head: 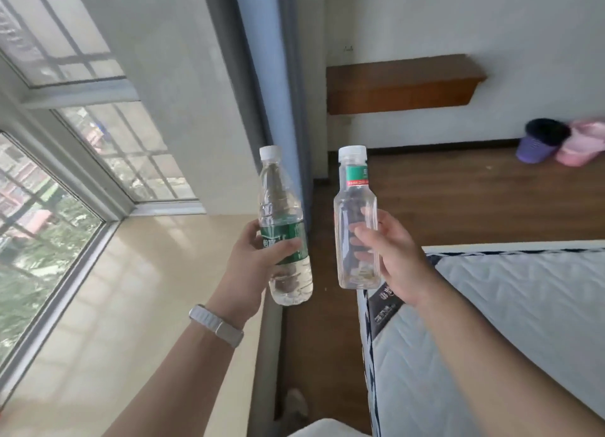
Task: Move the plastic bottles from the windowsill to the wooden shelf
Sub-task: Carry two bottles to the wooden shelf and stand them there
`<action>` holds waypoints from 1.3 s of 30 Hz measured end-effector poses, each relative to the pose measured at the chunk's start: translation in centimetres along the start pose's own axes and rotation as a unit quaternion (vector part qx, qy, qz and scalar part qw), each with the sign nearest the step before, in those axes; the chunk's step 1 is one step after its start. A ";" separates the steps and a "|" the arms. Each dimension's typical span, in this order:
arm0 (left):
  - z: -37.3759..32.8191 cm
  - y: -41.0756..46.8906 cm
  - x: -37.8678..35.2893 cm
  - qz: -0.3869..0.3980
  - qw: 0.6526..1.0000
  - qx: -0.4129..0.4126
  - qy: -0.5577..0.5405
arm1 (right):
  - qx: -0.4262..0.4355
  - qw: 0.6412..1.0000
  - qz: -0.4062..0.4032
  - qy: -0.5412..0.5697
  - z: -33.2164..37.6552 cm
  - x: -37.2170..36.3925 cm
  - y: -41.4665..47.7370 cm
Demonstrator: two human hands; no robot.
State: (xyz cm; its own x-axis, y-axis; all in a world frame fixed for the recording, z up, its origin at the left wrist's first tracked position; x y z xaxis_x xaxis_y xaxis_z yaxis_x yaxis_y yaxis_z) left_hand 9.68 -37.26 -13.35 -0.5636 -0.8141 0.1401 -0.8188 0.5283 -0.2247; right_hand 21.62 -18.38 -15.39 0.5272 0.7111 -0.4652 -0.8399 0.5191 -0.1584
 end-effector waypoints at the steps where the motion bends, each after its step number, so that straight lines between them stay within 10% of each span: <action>1: -0.2 0.8 -0.7 0.013 1.000 -0.001 -0.001 | 0.004 1.000 -0.011 0.000 0.3 0.6 0.3; 39: -10.3 42.5 -9.4 0.263 0.963 -0.034 -0.038 | 0.068 0.959 -0.272 -0.042 9.0 3.8 29.7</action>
State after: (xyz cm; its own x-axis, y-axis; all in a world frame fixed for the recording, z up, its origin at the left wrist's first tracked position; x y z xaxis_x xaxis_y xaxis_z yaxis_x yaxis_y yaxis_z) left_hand -20.96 -4.67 -14.31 -0.8956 -0.4424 -0.0469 -0.4279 0.8855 -0.1813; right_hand -0.20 3.99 -13.98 0.8964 0.3497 -0.2722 -0.4152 0.8775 -0.2400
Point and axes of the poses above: each hand's wrist, its own y-axis towards the middle knuckle, its own x-axis out of the back of the hand, z = x × y, the point moved 2 cm from there along y, towards the middle knuckle, and after that the axes turned 14 degrees about y, right-handed, at the moved point
